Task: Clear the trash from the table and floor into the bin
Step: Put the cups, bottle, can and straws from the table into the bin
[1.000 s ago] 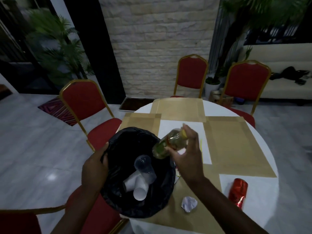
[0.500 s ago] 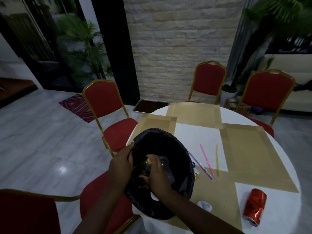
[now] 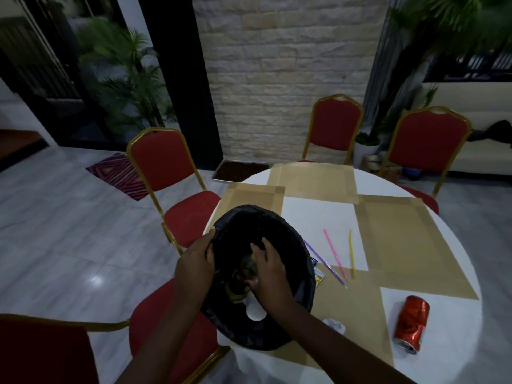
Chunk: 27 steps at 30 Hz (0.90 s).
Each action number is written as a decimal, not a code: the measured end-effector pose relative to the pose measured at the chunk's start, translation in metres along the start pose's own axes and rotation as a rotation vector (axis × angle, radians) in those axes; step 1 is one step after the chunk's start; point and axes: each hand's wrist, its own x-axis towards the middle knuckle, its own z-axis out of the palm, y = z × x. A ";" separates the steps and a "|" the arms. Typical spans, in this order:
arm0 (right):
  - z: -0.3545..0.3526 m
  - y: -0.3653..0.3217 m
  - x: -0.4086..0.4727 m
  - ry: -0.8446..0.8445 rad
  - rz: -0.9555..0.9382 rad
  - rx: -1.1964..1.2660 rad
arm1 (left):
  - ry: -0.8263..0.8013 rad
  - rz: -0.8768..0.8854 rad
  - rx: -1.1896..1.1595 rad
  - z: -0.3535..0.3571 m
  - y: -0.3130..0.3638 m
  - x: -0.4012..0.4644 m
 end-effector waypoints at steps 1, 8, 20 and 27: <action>-0.003 0.001 -0.002 0.017 -0.014 -0.069 | -0.001 0.000 -0.001 0.000 0.001 0.000; -0.012 0.011 -0.020 -0.008 -0.115 -0.184 | -0.011 -0.002 0.000 -0.003 0.007 0.002; -0.018 0.046 -0.046 -0.037 -0.138 -0.113 | 0.010 0.015 -0.027 -0.005 -0.002 0.003; -0.043 0.120 -0.087 0.176 0.167 0.015 | 0.023 0.035 -0.021 -0.006 0.004 0.000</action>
